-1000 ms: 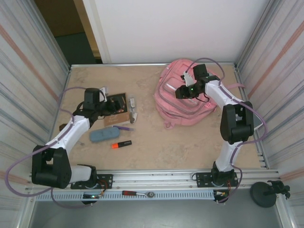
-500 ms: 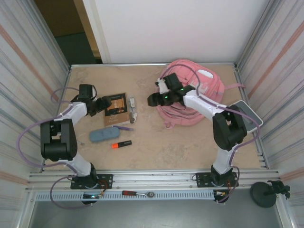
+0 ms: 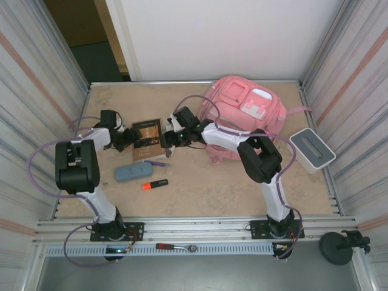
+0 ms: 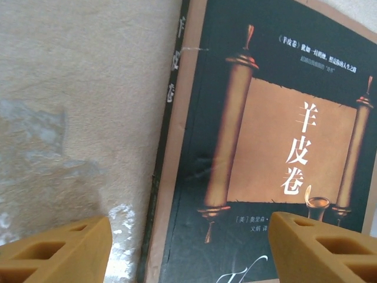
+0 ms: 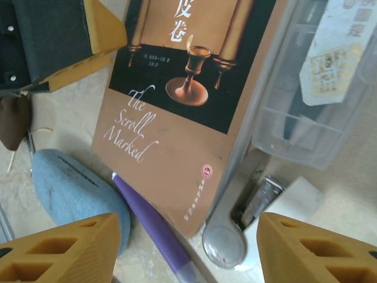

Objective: Pack books, pencil case, and school supplies into a backpack

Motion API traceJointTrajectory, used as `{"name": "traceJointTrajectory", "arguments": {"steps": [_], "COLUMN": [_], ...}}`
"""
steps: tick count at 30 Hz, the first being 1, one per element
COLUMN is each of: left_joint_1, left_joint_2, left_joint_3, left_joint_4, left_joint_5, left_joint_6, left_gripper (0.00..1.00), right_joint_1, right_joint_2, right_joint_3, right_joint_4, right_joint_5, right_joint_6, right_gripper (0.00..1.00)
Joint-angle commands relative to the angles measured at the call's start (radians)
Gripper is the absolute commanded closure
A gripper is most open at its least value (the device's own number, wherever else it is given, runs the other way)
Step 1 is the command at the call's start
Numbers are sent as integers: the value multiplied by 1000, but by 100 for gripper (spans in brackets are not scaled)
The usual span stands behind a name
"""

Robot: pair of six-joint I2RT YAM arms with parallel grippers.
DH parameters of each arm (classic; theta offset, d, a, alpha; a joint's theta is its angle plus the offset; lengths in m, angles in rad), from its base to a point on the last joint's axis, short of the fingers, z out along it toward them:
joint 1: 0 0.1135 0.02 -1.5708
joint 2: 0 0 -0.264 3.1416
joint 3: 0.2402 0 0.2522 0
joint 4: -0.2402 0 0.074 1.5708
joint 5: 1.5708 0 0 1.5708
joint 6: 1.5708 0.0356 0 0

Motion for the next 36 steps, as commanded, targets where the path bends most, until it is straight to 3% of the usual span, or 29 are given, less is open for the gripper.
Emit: {"name": "traceJointTrajectory", "arguments": {"steps": [1, 22, 36], "left_joint_1": [-2, -2, -2], "left_joint_2": [5, -1, -3], "left_joint_3": [5, -15, -12], "left_joint_4": [9, 19, 14], "left_joint_5": [67, 65, 61], "left_joint_6": [25, 38, 47], "left_gripper": [32, 30, 29], "right_joint_1": [2, 40, -56], "right_joint_2": [26, 135, -48], "right_joint_3": [52, 133, -52], "right_joint_4": [14, -36, -141], "right_joint_5": [-15, -68, 44], "right_joint_6": [34, 53, -21], "right_gripper": [40, 46, 48]}}
